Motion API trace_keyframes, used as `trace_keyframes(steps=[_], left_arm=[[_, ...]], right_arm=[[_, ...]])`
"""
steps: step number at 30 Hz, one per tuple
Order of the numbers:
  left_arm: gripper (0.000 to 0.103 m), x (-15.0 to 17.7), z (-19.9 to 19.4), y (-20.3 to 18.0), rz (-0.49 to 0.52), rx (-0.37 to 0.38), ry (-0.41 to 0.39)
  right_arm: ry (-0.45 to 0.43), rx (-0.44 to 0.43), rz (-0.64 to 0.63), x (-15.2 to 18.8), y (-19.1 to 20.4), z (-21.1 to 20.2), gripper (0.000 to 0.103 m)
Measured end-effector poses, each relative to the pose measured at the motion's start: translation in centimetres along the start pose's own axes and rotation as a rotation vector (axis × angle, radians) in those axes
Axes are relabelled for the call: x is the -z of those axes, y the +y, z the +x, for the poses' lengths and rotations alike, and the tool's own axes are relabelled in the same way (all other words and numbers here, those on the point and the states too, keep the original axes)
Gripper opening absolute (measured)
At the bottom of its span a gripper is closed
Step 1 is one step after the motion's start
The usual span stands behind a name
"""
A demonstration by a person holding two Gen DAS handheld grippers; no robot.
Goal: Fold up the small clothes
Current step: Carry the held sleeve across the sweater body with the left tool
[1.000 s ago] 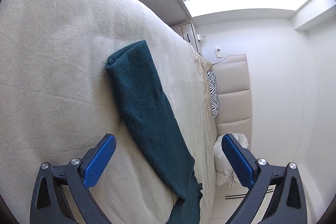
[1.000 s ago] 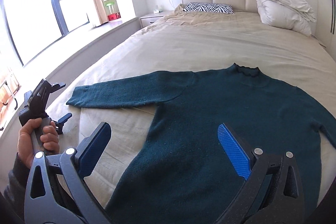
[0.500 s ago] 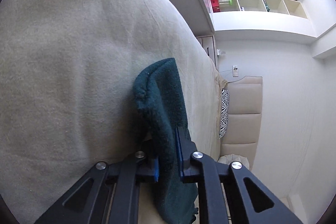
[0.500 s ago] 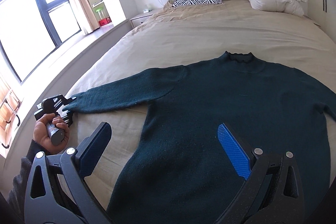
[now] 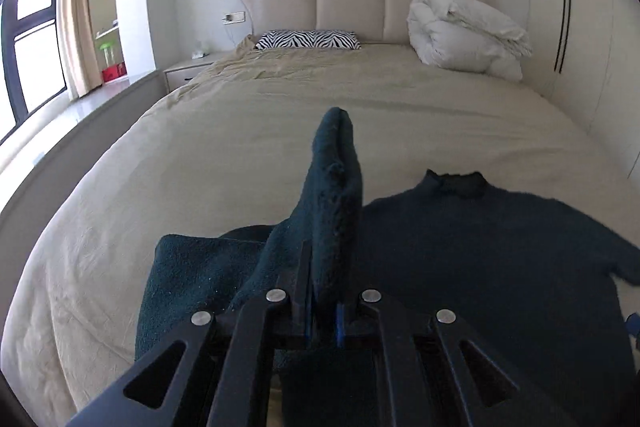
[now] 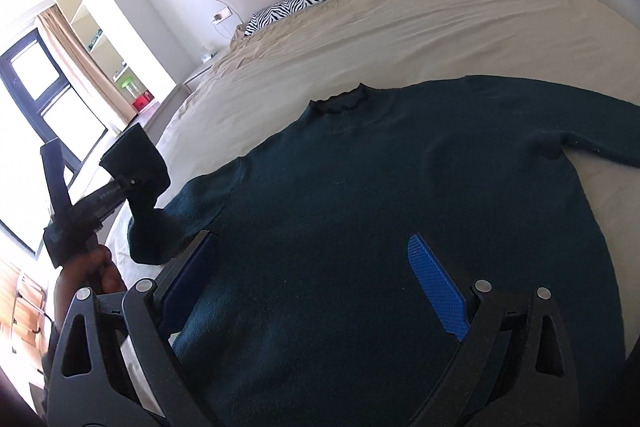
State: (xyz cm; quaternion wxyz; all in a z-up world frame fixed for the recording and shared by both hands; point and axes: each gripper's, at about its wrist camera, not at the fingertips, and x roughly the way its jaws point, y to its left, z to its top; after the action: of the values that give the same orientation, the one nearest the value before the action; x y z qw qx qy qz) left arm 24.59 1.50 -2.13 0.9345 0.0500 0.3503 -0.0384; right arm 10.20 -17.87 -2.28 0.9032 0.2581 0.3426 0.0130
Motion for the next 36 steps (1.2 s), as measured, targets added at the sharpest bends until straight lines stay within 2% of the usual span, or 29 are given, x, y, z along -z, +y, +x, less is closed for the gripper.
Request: trace_keyframes(steps=[3,5,7,9,10,14,16,18,20,22,23,24,25,28,31,33,36], left_arm=[[0.009,3.4,2.0,-5.5,0.121,-0.018,0.058],[0.013,5.8,2.0,-6.8,0.176,-0.060,0.071],[0.015,7.1,2.2,-7.2,0.211,-0.080,0.083],[0.015,7.7,1.6,-6.6,0.196,-0.073,0.074],[0.015,7.8,1.5,-6.4,0.185,-0.069,0.073],[0.018,8.1,1.2,-6.1,0.171,-0.066,0.070],[0.018,8.0,1.3,-6.1,0.178,-0.073,0.069],[0.027,7.9,1.2,-6.0,0.168,-0.080,0.065],[0.034,8.0,1.0,-5.6,0.146,-0.070,0.065],[0.044,8.0,0.6,-5.0,0.121,-0.052,0.062],[0.054,8.0,0.3,-4.6,0.106,-0.039,0.058],[0.060,8.1,-0.3,-4.3,0.090,-0.020,0.051],[0.062,8.2,-0.9,-3.8,0.069,0.006,0.041],[0.062,8.7,-2.6,-2.2,-0.028,0.116,0.044],[0.061,9.6,-3.7,-0.4,-0.138,0.214,0.059],[0.056,10.4,-4.4,0.5,-0.191,0.234,0.069],[0.053,11.5,-5.0,1.9,-0.265,0.254,0.086]], right_arm=[[0.021,-0.034,0.068,-1.8,-3.1,1.1,0.095],[0.061,-0.087,0.113,-2.9,-4.7,2.8,0.091],[0.135,-0.185,0.164,-3.8,-5.5,5.4,0.085],[0.226,-0.293,0.216,-4.4,-5.4,8.9,0.080],[0.275,-0.321,0.236,-4.6,-5.0,10.6,0.076],[0.429,-0.434,0.292,-4.7,-2.4,17.1,0.073],[0.474,-0.449,0.322,-4.5,-1.3,19.2,0.071],[0.495,-0.473,0.321,-4.6,0.0,20.8,0.059],[0.525,-0.461,0.296,-4.7,1.0,22.2,0.032],[0.541,-0.420,0.258,-4.6,1.7,22.8,0.018],[0.537,-0.394,0.229,-4.5,1.9,23.1,0.008],[0.530,-0.370,0.206,-4.7,1.8,22.9,0.008],[0.515,-0.362,0.195,-5.1,1.7,22.6,0.008],[0.449,-0.334,0.172,-6.9,0.6,21.2,0.007],[0.390,-0.269,0.150,-9.2,-1.9,19.0,0.007],[0.360,-0.216,0.153,-10.6,-4.2,17.7,0.007],[0.313,-0.134,0.168,-12.4,-7.6,16.0,0.007]])
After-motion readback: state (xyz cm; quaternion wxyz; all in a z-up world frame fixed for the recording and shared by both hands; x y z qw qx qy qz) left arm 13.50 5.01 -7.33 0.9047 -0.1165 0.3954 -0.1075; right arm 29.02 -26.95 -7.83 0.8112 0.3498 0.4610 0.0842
